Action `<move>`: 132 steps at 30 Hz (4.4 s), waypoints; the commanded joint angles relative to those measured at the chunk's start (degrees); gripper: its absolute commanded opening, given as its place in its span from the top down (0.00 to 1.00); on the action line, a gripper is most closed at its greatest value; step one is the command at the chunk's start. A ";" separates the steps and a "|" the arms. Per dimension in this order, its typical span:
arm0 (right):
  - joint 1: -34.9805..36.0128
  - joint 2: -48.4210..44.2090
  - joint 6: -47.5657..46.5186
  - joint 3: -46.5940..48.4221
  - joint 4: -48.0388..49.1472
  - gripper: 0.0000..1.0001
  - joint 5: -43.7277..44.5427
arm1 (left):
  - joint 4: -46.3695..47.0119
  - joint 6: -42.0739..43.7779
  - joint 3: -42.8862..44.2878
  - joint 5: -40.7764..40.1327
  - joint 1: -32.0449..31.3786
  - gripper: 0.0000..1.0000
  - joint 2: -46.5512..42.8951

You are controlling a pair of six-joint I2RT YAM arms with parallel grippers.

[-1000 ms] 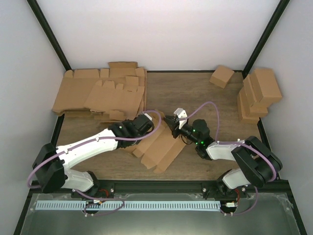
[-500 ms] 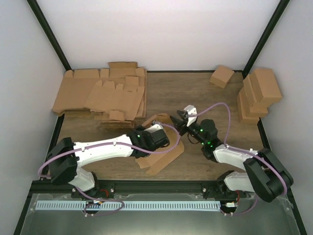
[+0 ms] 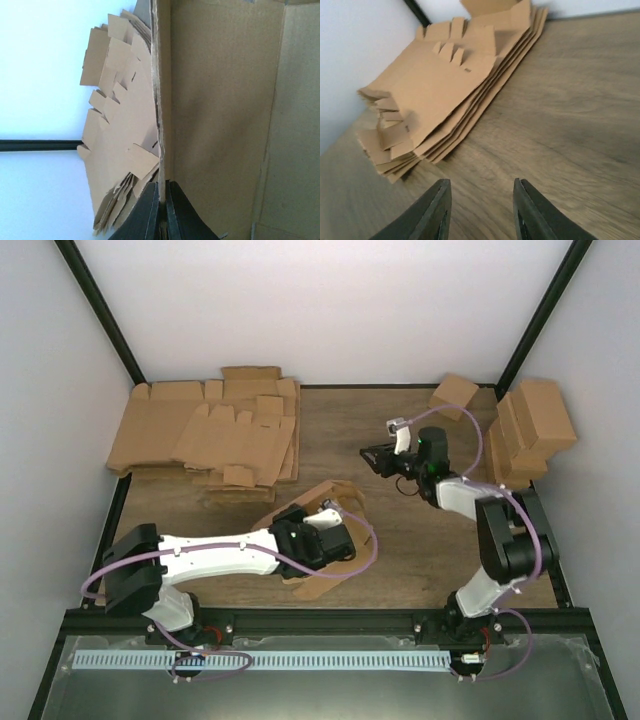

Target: Fold the paper box

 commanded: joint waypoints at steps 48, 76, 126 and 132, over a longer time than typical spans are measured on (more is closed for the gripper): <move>12.23 -25.81 7.77 -28.04 -2.57 0.57 -2.57 | -1.49 -4.19 0.23 -2.05 -6.81 0.96 9.70; 20.14 -27.06 7.04 -32.16 3.60 0.49 8.81 | -1.03 -4.66 -1.04 -4.22 -12.02 0.96 15.47; 44.37 -10.69 -7.14 -37.90 39.11 0.92 50.98 | 9.80 -9.38 3.72 39.83 -2.38 0.19 -10.95; 44.39 0.96 -12.32 -32.73 46.47 0.93 49.21 | 17.22 -11.43 0.21 63.17 19.60 0.13 -16.74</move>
